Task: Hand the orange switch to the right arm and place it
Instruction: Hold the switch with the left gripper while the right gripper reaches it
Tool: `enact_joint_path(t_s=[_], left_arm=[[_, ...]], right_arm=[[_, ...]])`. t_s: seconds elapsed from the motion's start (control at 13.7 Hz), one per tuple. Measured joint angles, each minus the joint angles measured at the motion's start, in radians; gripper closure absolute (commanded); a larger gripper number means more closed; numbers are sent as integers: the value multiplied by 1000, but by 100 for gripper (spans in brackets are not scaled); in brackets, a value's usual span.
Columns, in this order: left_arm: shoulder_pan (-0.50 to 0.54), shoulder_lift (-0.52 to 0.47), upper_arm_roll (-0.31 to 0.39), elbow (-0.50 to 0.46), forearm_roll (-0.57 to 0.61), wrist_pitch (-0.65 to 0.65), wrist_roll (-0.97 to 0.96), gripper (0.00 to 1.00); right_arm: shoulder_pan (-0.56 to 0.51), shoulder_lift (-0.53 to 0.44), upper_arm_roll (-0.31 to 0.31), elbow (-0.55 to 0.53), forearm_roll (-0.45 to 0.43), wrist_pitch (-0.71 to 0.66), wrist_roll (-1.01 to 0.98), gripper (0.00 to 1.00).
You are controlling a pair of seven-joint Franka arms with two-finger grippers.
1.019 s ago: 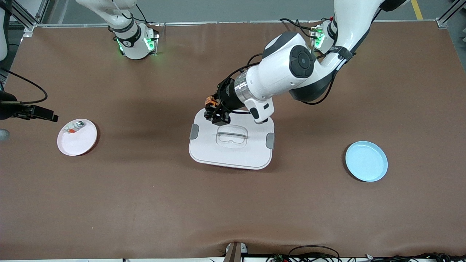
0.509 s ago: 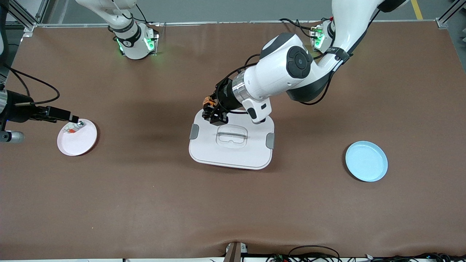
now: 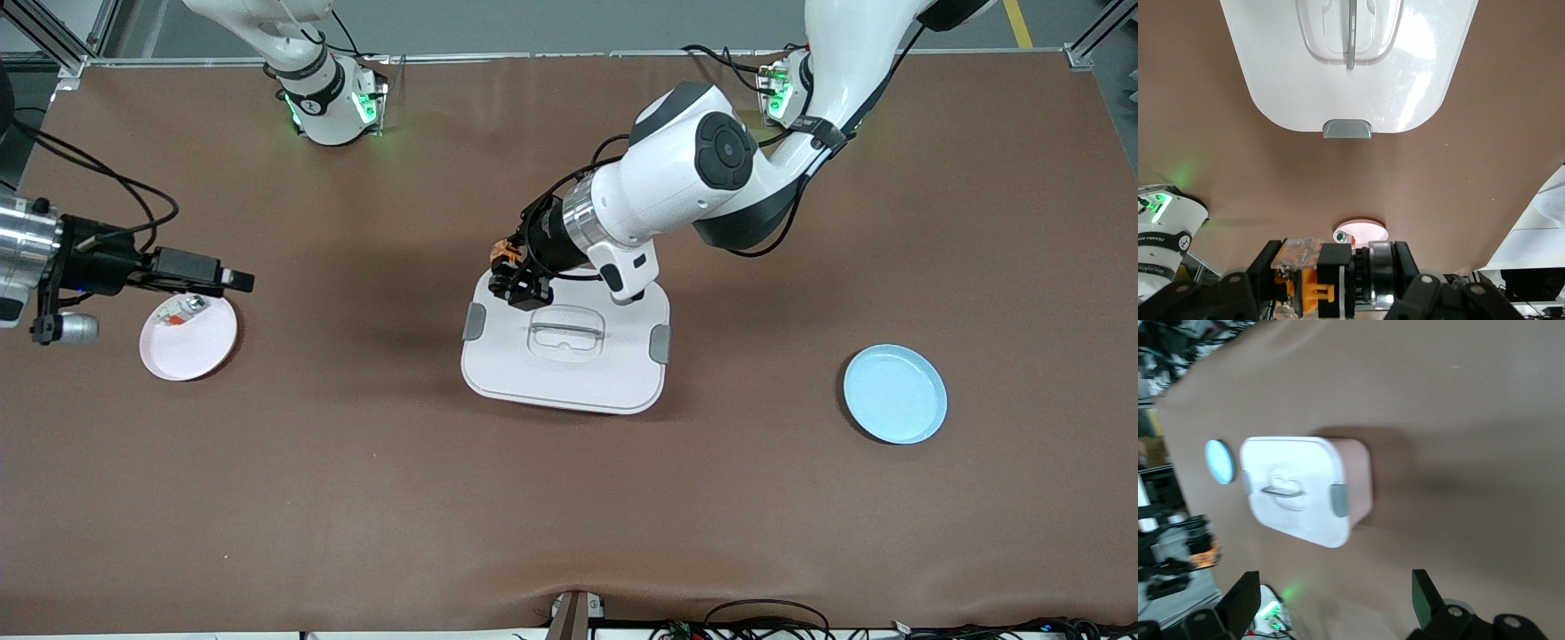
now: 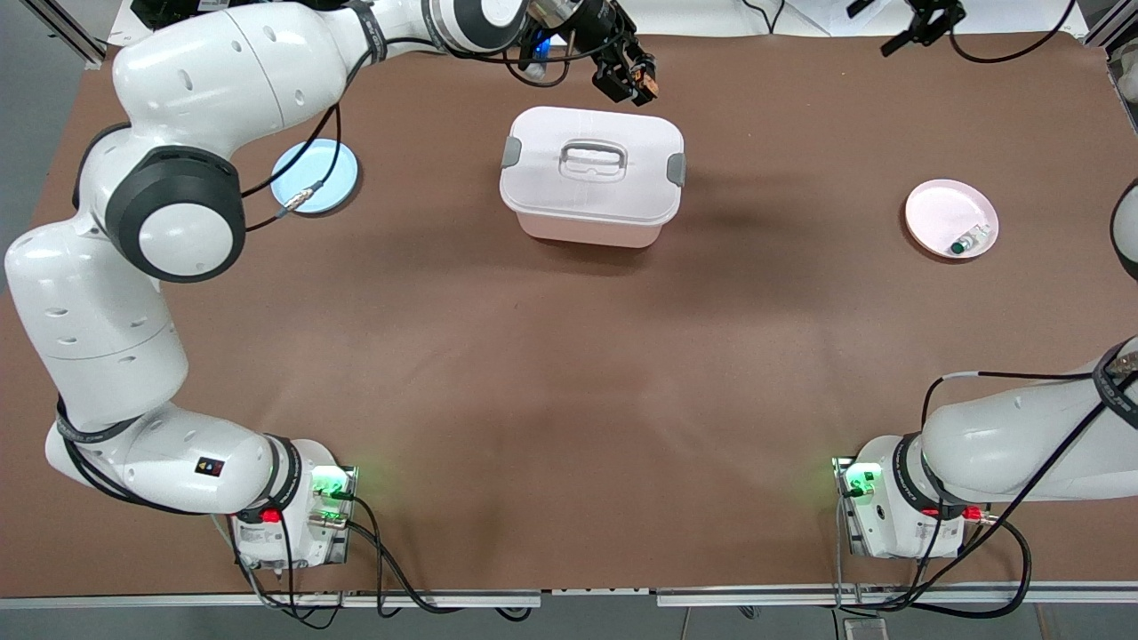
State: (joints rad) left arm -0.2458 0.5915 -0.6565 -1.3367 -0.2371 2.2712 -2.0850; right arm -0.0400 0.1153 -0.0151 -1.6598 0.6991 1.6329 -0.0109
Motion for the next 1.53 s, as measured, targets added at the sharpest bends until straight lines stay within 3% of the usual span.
enact_joint_path(t_s=[0.29,0.73,1.02,1.53], left_arm=[[-9,0,8,2,0,4,0,100],[-14,1,10,5,0,4,0,100],[-15,1,11,5,0,4,0,100],[-15,1,14,5,0,4,0,100]], right_arm=[[89,-73,4,-79,33,89,-1,0],[245,-75,8,-160,77,292,20,0],[351,-75,9,-173,84,408,140,0],[448,-75,8,-239,84,545,188,0]])
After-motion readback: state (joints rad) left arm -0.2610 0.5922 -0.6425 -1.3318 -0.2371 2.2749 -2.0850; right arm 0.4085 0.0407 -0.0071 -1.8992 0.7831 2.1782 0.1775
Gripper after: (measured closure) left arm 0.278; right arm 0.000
